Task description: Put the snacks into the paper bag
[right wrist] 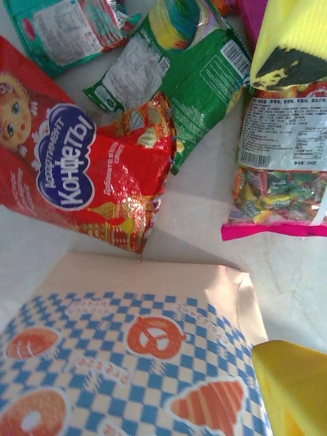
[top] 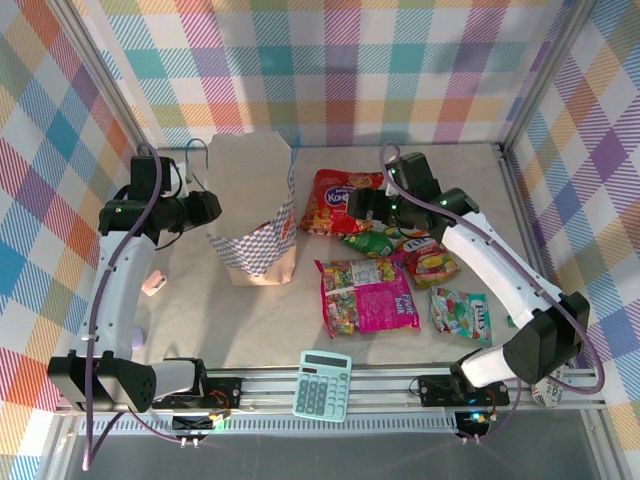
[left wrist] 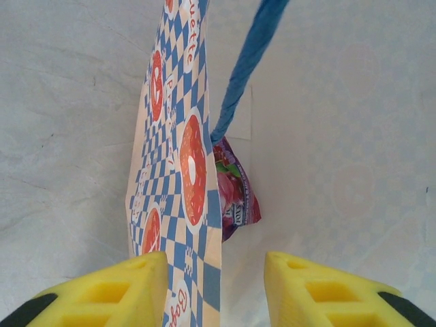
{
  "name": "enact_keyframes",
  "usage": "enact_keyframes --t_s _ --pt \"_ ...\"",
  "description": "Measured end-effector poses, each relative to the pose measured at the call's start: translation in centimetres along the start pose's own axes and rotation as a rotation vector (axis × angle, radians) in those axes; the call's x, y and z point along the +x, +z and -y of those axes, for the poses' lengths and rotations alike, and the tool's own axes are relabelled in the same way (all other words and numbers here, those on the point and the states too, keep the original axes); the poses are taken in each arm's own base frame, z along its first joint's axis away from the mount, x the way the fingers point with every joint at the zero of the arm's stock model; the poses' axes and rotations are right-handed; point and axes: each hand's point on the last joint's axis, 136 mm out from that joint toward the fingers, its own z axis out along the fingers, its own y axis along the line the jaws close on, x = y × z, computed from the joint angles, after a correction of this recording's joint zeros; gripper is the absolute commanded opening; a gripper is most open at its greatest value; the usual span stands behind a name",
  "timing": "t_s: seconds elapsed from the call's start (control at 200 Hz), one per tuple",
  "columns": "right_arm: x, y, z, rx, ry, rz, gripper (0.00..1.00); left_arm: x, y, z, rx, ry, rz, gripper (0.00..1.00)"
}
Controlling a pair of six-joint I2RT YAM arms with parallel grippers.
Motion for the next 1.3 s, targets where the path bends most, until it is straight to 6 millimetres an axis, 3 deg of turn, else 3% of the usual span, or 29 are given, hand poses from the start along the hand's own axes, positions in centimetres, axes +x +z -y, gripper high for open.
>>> enact_keyframes --t_s 0.32,0.535,0.775,1.07,1.3 --pt "-0.7 4.6 3.6 0.044 0.146 -0.049 0.94 -1.1 -1.3 0.2 -0.017 0.006 0.034 0.48" --pt "-0.9 7.7 5.0 0.032 0.204 -0.102 0.94 -1.2 -0.6 -0.2 -0.037 -0.002 0.020 0.48" --pt "-2.5 10.8 5.2 0.006 0.227 -0.137 0.93 -1.5 1.1 -0.5 -0.048 -0.018 -0.003 0.47" --pt "-3.1 13.6 5.9 -0.007 0.256 -0.188 0.92 -3.6 1.7 0.2 -0.031 -0.029 0.041 0.47" --pt "-3.4 14.9 6.4 -0.007 0.269 -0.215 0.91 -4.4 1.8 0.1 -0.044 -0.051 0.070 0.39"
